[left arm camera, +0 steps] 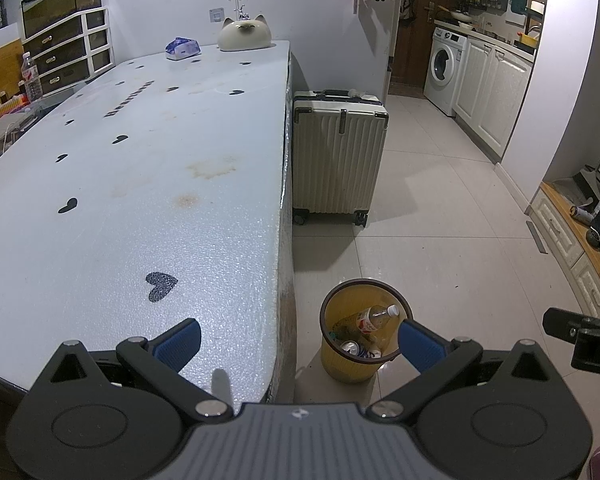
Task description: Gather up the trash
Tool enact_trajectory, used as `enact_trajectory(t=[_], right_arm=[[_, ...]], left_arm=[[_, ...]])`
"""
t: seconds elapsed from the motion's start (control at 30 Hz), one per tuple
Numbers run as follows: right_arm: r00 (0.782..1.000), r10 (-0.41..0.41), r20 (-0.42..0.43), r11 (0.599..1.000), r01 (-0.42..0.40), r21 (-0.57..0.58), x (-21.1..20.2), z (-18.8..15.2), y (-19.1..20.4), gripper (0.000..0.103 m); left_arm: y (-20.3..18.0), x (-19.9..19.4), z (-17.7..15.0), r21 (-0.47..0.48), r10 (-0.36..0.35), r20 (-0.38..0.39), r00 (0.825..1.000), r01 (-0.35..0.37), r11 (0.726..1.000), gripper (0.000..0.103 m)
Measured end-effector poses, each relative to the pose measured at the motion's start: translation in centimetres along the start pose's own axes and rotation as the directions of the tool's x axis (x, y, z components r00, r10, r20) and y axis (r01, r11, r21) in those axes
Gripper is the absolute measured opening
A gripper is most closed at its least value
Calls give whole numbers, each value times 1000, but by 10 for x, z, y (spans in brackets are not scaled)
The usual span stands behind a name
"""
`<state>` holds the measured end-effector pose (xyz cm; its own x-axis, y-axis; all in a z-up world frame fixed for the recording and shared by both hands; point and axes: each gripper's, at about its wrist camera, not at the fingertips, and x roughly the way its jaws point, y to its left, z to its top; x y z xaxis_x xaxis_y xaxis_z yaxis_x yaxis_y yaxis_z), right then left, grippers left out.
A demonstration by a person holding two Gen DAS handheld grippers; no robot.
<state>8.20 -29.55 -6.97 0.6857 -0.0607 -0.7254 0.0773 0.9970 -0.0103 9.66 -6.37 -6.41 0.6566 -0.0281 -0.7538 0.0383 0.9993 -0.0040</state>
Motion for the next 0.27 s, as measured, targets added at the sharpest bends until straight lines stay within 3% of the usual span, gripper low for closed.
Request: enact_trajectory(t=[0.27], right_arm=[[1000, -1, 3, 1000, 1, 0, -1, -2, 0, 103]], left_arm=[[-3, -2, 3, -3, -6, 3, 1000, 6, 1000, 103]])
